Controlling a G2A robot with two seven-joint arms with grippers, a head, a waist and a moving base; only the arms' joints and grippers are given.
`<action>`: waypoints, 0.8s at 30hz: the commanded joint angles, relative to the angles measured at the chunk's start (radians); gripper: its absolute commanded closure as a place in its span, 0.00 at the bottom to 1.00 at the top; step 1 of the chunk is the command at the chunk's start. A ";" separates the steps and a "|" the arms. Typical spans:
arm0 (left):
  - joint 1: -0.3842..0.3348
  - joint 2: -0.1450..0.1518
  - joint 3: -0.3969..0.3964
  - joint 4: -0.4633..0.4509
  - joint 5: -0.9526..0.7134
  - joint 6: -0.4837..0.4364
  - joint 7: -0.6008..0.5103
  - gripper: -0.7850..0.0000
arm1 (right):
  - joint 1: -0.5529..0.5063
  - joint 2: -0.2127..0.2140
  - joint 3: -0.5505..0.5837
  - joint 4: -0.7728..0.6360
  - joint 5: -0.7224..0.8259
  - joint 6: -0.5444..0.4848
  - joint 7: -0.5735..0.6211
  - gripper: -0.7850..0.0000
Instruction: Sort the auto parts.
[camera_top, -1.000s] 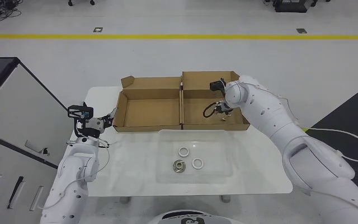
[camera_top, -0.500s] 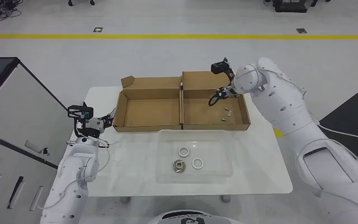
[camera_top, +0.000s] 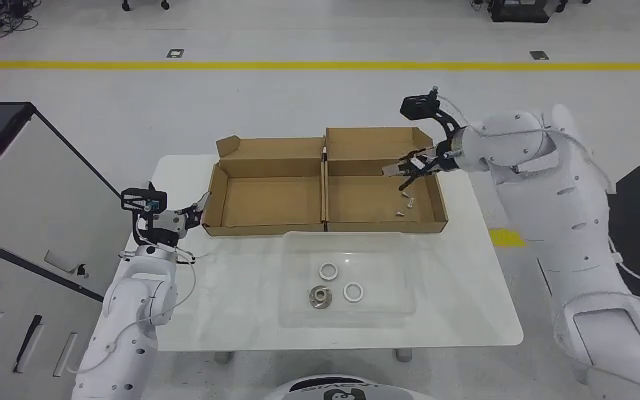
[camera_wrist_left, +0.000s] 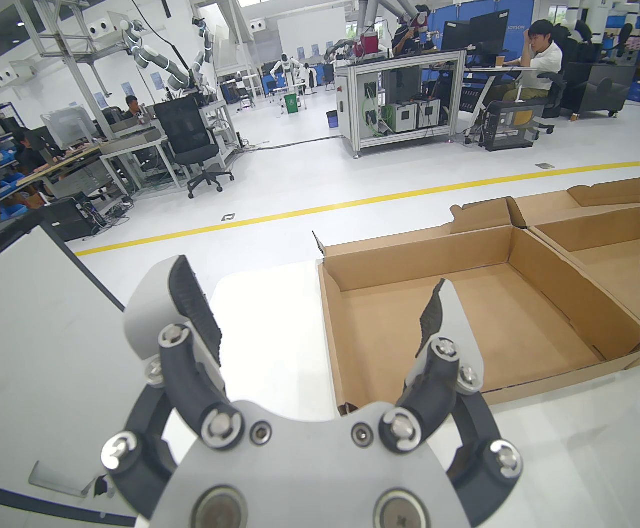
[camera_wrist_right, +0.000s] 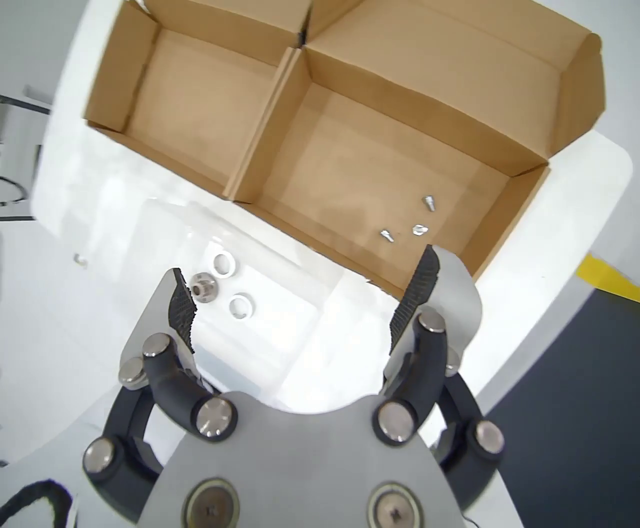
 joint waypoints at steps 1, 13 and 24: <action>0.000 0.000 0.000 0.000 0.000 0.000 0.000 0.00 | -0.028 0.008 0.072 -0.020 0.104 0.009 0.012 0.00; 0.000 0.000 0.000 0.000 0.000 0.000 0.000 0.00 | -0.185 0.063 0.362 0.031 0.663 0.051 0.023 0.00; 0.000 0.000 0.000 0.000 0.000 0.000 0.000 0.00 | -0.265 0.105 0.447 0.079 0.971 0.044 0.023 0.00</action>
